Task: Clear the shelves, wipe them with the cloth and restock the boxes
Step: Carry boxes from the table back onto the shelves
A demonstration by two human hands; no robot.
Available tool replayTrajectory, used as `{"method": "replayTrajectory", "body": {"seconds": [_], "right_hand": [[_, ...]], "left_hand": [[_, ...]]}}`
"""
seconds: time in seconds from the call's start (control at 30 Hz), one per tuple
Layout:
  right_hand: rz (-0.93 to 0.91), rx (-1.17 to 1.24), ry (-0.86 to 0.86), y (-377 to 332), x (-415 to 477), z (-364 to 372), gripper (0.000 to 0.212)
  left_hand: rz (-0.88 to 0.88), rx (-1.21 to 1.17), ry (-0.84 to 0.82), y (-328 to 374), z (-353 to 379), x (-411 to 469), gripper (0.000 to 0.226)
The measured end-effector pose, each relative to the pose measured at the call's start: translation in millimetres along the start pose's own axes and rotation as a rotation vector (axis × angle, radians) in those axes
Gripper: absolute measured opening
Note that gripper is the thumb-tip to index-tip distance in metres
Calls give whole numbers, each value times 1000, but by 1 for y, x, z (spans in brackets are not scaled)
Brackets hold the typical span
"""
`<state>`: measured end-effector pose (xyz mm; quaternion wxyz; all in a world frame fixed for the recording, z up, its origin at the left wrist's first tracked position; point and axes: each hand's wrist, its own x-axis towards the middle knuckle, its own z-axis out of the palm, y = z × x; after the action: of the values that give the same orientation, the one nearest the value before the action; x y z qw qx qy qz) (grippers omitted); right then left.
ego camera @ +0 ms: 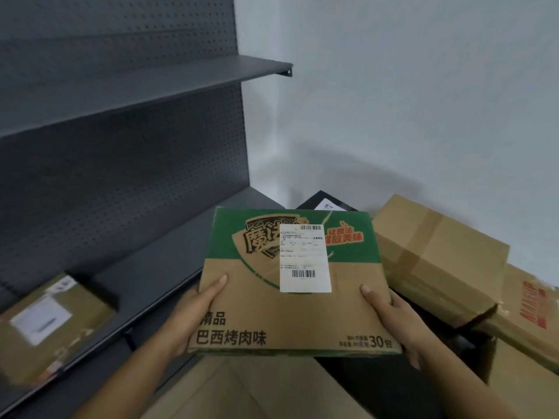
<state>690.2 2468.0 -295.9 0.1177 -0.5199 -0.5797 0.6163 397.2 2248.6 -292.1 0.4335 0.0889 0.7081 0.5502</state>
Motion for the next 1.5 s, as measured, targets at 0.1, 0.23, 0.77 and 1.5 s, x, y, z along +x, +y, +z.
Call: {"method": "replayTrajectory", "body": {"seconds": [0.1,0.23,0.77,1.5], "right_hand": [[-44,-59,-83,-18,5,38,38],[-100,-146,-183,-43,8,97,44],[-248,-397,-494,-77,-103,347,56],[-590,-591,-1073,-55,-388,656,28]], "left_hand": [[0,-52,113,-6,-42,-19,44],[-15,-133,250,-17,-100,-53,46],[53,-417,679,-112,-307,-241,40],[146,-692,1229,-252,-474,-551,34]]}}
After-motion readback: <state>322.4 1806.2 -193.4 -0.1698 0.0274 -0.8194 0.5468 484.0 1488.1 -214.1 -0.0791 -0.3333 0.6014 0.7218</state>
